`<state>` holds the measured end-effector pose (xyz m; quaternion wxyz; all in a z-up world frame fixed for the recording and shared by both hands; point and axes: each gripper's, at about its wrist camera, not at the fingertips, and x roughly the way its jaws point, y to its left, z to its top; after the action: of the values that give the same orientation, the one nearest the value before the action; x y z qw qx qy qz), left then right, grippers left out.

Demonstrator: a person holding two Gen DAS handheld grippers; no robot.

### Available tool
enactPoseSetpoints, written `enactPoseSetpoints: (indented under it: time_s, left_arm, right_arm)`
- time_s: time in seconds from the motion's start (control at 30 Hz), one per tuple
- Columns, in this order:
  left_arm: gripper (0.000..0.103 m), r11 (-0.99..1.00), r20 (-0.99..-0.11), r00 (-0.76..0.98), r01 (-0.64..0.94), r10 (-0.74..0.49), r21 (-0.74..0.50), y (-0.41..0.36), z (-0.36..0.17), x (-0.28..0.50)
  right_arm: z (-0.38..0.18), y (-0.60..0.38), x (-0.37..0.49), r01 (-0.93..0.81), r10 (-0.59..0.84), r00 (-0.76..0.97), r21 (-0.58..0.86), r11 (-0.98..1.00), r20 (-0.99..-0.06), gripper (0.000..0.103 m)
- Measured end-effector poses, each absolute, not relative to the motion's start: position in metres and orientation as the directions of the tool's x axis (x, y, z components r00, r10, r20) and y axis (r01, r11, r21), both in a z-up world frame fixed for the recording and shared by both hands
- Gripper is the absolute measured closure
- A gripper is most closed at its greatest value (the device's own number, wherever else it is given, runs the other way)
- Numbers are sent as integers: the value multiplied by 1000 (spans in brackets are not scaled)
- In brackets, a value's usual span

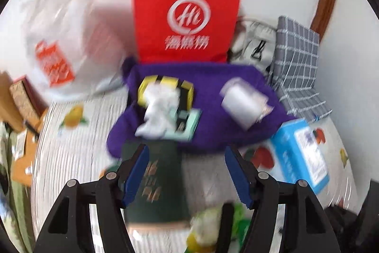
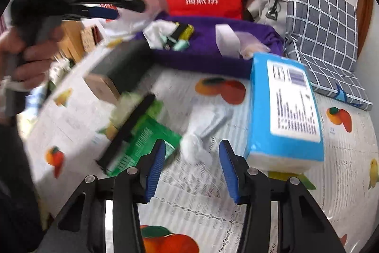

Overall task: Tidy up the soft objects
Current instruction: 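Move both tools back from the towel to the items on the bed, then grasp the white crumpled tissue with the right tool while the left tool grasps another black strap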

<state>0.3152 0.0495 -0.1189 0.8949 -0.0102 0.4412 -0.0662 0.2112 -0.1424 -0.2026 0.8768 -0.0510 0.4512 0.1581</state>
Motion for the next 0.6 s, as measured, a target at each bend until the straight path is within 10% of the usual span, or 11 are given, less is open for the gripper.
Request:
enactPoseSetpoints:
  time_s: [0.27,0.4,0.6]
  left_arm:
    - [39,991,-818,562,37,-125,-127,88,-157,257]
    - [38,990,-832,537,53,-139,-131,86,-170,236]
    - [38,989,-849,509,109,-142,-99,61,-187,218]
  right_arm:
    - [-242,-129,224,-320,142,555,-53,946,-819,57]
    - [-241,-138,225,-301,205,554,36,953,-807,83]
    - [-219,-143,203,-295,249,577,86,952,-778,83]
